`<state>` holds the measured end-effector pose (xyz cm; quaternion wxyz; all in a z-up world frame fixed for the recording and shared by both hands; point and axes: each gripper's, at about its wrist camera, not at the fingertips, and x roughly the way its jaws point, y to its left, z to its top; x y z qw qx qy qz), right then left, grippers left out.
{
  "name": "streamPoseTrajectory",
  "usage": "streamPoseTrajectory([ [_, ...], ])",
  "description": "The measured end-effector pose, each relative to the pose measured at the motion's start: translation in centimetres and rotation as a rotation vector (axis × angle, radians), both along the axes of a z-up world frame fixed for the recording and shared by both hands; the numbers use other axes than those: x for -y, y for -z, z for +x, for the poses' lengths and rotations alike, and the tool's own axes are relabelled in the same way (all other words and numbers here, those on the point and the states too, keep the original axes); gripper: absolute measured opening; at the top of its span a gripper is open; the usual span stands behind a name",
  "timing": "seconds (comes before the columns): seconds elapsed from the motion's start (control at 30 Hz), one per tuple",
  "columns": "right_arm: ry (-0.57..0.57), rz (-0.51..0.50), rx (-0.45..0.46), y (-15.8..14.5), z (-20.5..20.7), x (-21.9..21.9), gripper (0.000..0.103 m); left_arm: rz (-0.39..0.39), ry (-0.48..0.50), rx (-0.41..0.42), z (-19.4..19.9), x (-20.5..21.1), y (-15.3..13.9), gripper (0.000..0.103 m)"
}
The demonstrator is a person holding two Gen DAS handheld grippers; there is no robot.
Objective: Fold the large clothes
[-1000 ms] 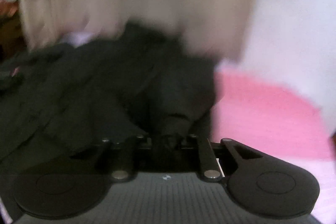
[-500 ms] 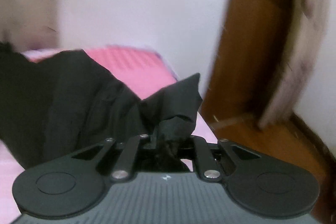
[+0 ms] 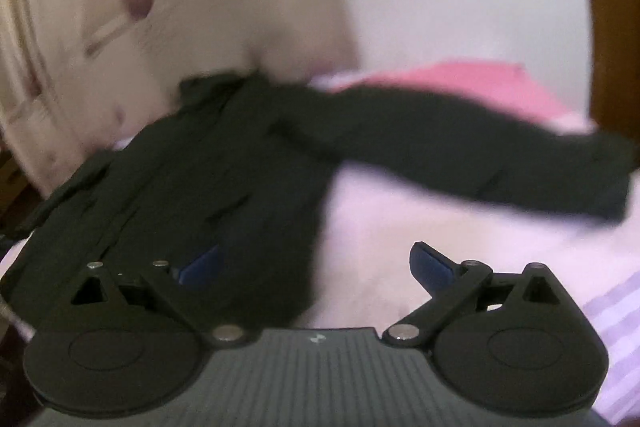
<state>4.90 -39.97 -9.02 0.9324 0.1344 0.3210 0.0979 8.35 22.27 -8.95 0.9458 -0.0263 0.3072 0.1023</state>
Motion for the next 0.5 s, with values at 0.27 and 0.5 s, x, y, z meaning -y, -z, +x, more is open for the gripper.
streamPoseTrajectory([
  [0.27, -0.068, 0.115, -0.129, 3.1, 1.1, -4.2, 0.028, -0.128, 0.165, -0.034, -2.3, 1.2, 2.4, 0.036],
  [0.5, -0.068, 0.118, -0.085, 0.5, -1.1, -3.1, 0.013, -0.192, 0.188, -0.038, -4.7, 1.4, 1.8, 0.019],
])
